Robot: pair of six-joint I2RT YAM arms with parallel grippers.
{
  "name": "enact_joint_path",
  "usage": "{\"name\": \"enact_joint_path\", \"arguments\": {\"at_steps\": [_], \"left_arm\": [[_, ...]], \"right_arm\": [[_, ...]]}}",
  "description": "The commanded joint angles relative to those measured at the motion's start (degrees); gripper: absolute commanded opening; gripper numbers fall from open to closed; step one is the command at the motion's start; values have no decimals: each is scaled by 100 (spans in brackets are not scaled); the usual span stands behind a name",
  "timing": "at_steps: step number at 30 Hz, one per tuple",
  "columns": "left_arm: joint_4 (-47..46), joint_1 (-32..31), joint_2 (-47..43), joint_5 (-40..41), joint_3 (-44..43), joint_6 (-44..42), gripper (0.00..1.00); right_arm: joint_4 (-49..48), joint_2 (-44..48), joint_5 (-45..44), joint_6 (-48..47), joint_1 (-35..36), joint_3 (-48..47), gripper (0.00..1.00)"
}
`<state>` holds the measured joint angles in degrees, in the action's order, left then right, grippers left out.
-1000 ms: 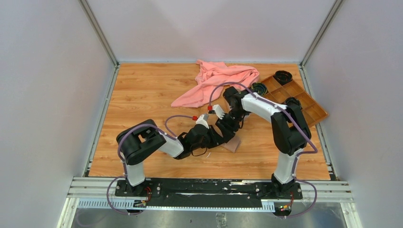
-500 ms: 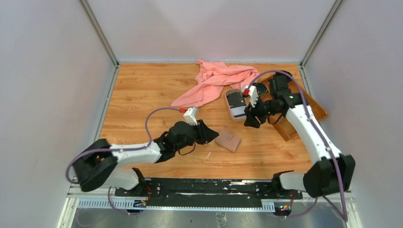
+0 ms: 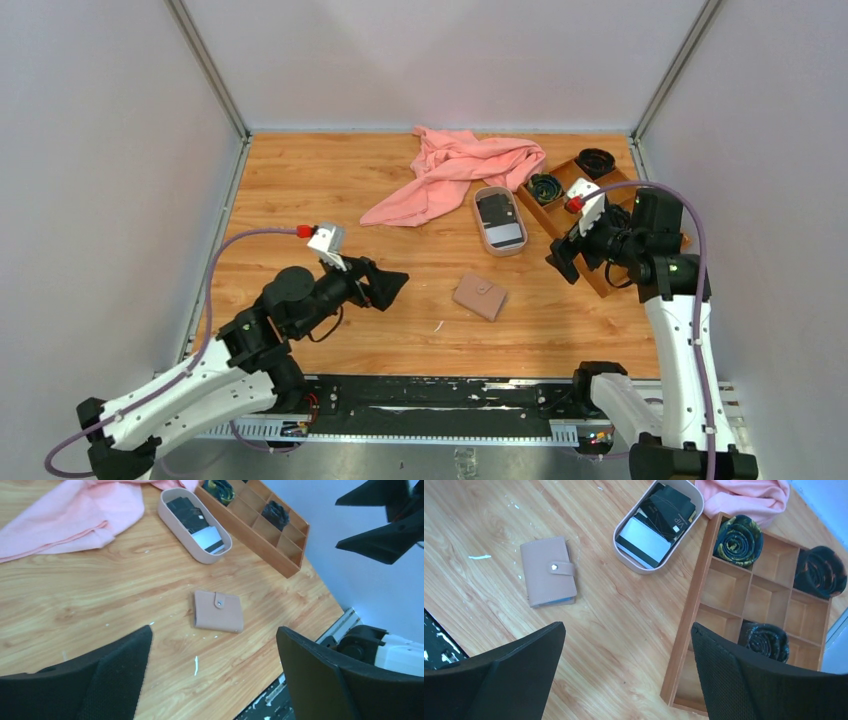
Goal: Put the credit cards into the card holder
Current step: Reset both arms
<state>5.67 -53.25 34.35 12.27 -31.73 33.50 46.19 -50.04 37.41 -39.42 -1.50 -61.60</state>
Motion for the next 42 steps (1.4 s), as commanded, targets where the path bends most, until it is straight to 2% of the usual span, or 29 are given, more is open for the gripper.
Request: {"name": "enact_joint_path", "arguments": {"at_steps": [1, 5, 10, 19, 25, 27, 28, 29, 32, 34, 35, 36, 38, 42], "left_arm": [[1783, 43, -676, 608, -654, -668, 100], [2519, 43, -974, 1068, -1326, -873, 100], [3263, 43, -886, 1371, -2259, -1240, 100], [3659, 43, -236, 1635, -3584, -1808, 100], [3672, 153, 412, 1835, -3998, -1912, 100], [3518, 504, 554, 1542, -3981, -1917, 100], [3426, 829, 628, 1217, -3921, -1906, 100], [3325, 1409, 719, 735, -3855, -1860, 100], [2999, 3086, 1026, -1177, -3513, -1591, 100], [2671, 4218, 1187, -2794, -3168, -1327, 100], [2493, 4621, 1228, -3294, -2945, -1188, 100], [2348, 4854, 1235, -3508, -2762, -1108, 100], [2157, 4908, 1177, -3538, -2442, -1233, 100], [2197, 4912, 872, -2929, -1926, -1737, 100]], "right_arm": [[-162, 4, -28, 724, -206, -142, 100], [-198, -50, 205, 1287, -308, -488, 100], [-173, -69, 490, 1957, -351, -918, 100], [-50, 51, 1121, 2231, -351, -1350, 100], [-54, 173, 926, 2351, -351, -1404, 100], [-87, 235, 867, 2362, -351, -1325, 100], [-107, 266, 856, 2387, -351, -1276, 100], [-141, 301, 844, 2406, -351, -1223, 100], [-242, 416, 704, 2487, -354, -1085, 100], [-311, 487, 401, 2523, -359, -1009, 100], [-370, 526, 260, 2571, -360, -945, 100], [-407, 552, 135, 2605, -360, -907, 100], [-458, 612, 32, 2642, -360, -809, 100], [-551, 628, -72, 2788, -360, -716, 100]]}}
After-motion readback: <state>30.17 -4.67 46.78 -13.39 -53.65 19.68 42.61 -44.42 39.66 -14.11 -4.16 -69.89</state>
